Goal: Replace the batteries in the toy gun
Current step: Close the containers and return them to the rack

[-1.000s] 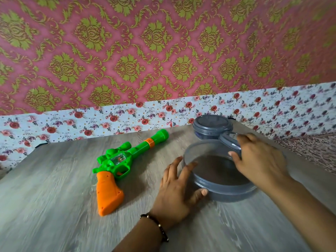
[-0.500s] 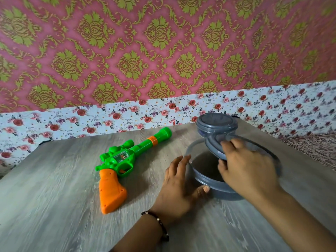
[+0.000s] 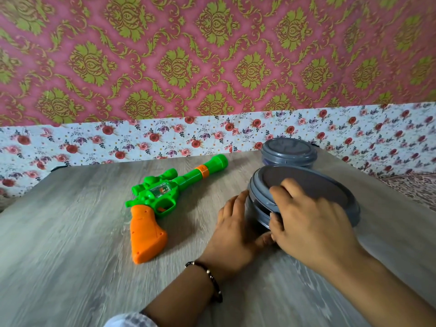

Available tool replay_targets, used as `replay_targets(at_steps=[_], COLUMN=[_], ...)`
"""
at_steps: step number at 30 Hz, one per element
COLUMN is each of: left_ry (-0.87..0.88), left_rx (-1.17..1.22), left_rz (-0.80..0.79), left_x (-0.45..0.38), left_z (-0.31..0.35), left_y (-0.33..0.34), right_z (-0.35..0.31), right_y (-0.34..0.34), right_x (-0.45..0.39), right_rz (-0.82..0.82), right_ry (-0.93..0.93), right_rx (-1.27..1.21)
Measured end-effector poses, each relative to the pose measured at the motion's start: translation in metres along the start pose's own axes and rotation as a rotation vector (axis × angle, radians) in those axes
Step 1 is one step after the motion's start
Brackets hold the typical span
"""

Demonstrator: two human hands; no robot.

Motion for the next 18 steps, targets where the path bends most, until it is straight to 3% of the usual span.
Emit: replay_targets(at_steps=[4, 8, 14, 18], left_ry=[-0.014, -0.067, -0.032, 0.072], left_rx=[0.026, 0.056, 0.080, -0.115], left_rz=[0.000, -0.004, -0.011, 0.068], left_x=[0.000, 0.000, -0.002, 0.000], left_z=[-0.001, -0.005, -0.004, -0.002], left_y=[0.000, 0.002, 0.002, 0.005], right_z=[0.005, 0.042, 0.109, 0.113], right_y=[-0.009, -0.009, 0.028, 0.052], right_x=[-0.010, -0.033, -0.050, -0.047], right_rz=[-0.035, 0.150, 0.016, -0.148], right_ry=[0.044, 0.075, 0.219, 0.328], right_rx=[-0.228, -0.379, -0.192, -0.253])
Point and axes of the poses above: each hand's wrist, its own x-axis away from the middle knuckle, its own y-axis out of the palm, z = x × y, the point moved 1 cm from there along -x, towards the middle knuckle, and after that the axes turned 5 degrees about z, right-handed, at the moved point
